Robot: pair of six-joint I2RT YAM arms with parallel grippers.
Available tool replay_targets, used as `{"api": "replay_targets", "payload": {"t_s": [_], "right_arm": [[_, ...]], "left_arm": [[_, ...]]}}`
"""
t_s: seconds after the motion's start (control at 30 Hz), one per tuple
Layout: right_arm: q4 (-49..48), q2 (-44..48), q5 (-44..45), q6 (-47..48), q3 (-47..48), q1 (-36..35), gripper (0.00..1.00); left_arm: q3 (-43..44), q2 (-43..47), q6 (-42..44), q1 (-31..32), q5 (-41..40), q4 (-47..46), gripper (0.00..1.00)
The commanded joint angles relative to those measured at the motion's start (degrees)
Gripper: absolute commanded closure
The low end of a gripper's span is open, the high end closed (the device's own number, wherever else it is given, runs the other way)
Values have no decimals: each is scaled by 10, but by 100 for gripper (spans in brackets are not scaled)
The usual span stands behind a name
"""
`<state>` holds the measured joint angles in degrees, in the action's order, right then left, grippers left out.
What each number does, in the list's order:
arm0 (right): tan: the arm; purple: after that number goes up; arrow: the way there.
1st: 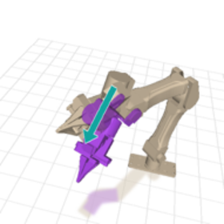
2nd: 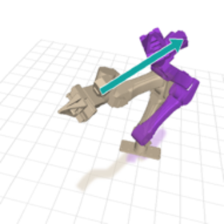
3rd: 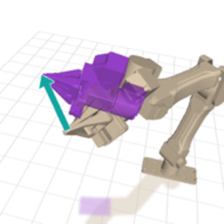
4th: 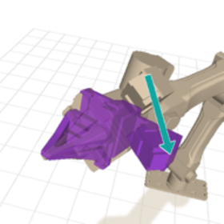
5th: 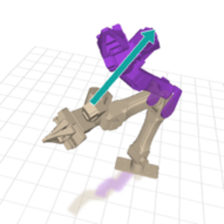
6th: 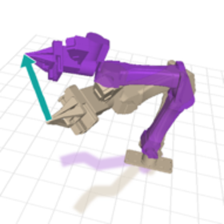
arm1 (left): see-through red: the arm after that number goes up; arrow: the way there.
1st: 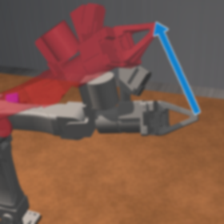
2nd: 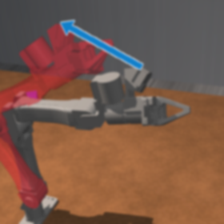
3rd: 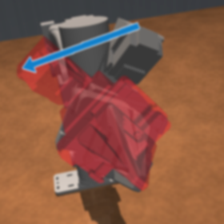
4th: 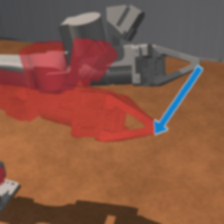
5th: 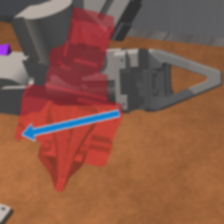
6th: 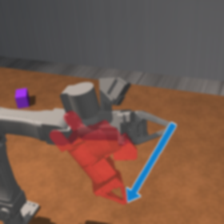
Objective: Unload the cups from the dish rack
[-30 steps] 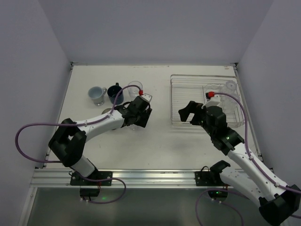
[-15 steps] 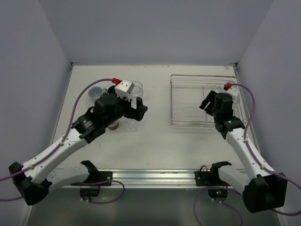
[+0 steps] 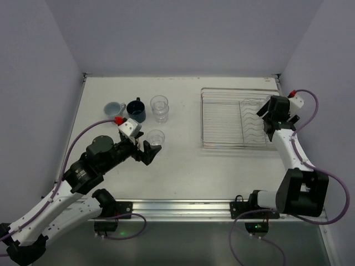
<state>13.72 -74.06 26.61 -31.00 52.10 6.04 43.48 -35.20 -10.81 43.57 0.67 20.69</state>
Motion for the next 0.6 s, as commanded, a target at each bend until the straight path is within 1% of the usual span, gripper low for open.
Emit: {"api": "replay_targets", "payload": {"t_s": [0.0,0.07,0.1,0.17,0.2,0.33,0.43,0.57], "right_arm": [[-35,-27,21,-3,43,30,11],[-35,-50,6,-7,49,48,10],[-35,-60,-4,-7,57,52,10],[-35,-90,-3,1,66,62,10],[-35,-100,-4,6,76,63,10],[-37,-145,-53,36,100,72,9],[-44,-161,-78,47,107,72,9],[-45,-159,-80,46,104,71,9]], "left_arm": [[2,5,15,-2,-1,-21,0],[-2,12,8,-2,-4,-12,0],[-3,14,6,-2,-21,-10,0],[-2,17,4,-2,-29,-8,0],[-1,17,4,-3,-30,-7,0],[-2,16,2,-8,-12,-8,0],[-2,15,2,-11,-9,-8,0],[-2,14,3,-19,6,-10,0]]}}
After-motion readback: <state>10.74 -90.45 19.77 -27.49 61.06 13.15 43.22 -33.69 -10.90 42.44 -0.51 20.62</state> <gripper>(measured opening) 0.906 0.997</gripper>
